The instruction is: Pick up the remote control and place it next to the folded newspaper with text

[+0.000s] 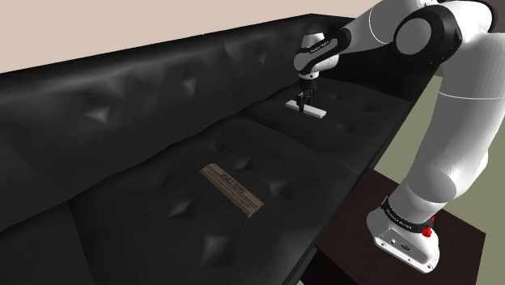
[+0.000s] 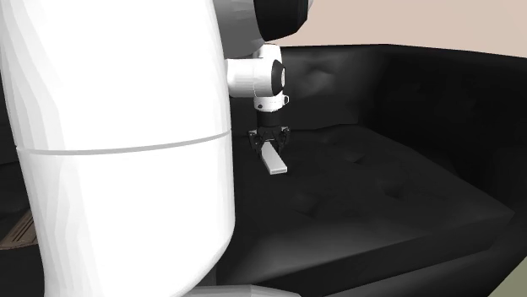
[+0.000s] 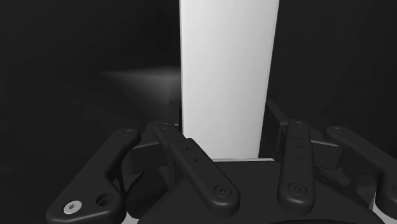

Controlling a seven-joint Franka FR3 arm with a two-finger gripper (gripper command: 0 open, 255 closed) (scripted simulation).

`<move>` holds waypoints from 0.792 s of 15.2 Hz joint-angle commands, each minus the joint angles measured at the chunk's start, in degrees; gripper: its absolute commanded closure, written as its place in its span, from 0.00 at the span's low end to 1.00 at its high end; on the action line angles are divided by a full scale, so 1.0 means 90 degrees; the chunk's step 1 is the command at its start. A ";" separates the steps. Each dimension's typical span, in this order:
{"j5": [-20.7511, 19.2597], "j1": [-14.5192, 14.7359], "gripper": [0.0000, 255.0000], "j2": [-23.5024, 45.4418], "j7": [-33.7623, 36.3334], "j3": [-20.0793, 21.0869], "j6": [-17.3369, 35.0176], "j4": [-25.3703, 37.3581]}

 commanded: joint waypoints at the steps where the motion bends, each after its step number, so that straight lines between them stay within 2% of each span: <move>1: 0.0000 0.0000 1.00 0.0001 0.0000 0.0000 0.0000 0.0000; 3: 0.0000 0.0000 1.00 0.0001 0.0000 0.0000 0.0002 -0.0001; 12: -0.0071 0.0022 1.00 -0.0355 0.0023 -0.0024 -0.0670 0.0321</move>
